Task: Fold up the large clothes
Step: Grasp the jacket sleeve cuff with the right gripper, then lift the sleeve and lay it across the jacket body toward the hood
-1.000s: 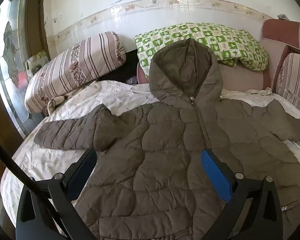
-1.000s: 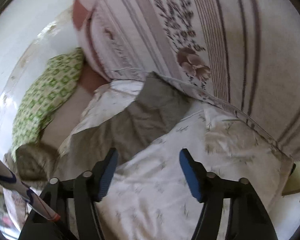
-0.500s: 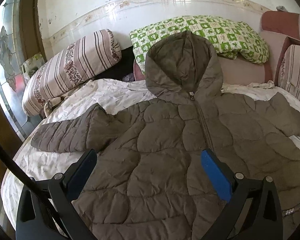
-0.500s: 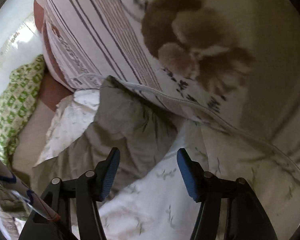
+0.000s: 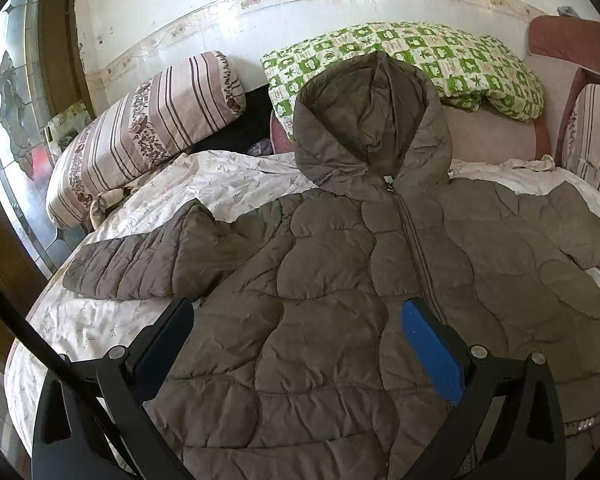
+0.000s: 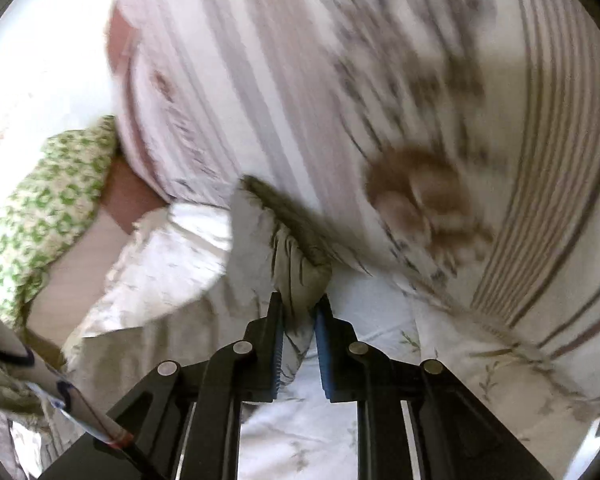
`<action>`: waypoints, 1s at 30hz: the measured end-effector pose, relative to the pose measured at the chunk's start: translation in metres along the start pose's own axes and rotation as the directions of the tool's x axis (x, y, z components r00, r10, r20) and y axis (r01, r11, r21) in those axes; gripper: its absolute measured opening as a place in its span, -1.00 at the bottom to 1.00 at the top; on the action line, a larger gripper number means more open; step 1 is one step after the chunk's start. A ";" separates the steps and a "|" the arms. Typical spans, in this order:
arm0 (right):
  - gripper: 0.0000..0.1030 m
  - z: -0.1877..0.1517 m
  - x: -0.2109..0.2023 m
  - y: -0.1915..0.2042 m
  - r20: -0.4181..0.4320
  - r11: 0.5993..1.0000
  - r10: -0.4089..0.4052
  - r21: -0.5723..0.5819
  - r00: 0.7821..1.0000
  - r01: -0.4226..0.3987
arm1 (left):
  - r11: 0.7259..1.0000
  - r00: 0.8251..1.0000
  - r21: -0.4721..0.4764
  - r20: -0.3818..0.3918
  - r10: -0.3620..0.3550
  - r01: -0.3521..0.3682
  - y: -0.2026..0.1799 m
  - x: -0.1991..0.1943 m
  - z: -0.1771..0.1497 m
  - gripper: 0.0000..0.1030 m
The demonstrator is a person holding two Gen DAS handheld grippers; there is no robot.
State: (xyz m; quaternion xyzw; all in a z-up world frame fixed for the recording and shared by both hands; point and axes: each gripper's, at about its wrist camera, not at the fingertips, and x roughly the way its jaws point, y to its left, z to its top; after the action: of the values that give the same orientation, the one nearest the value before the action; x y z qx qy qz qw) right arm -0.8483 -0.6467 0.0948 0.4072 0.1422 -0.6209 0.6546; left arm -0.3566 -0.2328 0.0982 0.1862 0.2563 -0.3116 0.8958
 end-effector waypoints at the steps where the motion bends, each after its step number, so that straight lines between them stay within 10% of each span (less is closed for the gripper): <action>1: -0.71 0.004 -0.013 0.008 0.017 1.000 0.008 -0.020 1.000 -0.008 | 1.000 1.000 -0.003 0.001 0.000 0.000 0.001 0.000 0.000 1.00; 17: -0.74 0.017 -0.180 0.181 0.107 0.922 0.325 -0.257 0.940 -0.289 | 0.996 0.999 -0.075 -0.006 0.038 -0.038 0.032 -0.005 0.005 1.00; 30: -0.74 -0.106 -0.215 0.335 -0.172 0.701 0.548 -0.440 0.819 -0.562 | 0.982 0.995 -0.165 -0.048 0.083 -0.090 0.082 0.002 0.005 1.00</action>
State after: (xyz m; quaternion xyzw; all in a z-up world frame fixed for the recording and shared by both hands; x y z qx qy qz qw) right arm -0.5440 -0.4559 0.2962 0.2679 0.1685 -0.3353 0.8874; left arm -0.3001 -0.1752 0.1153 0.1279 0.2913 -0.2461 0.9155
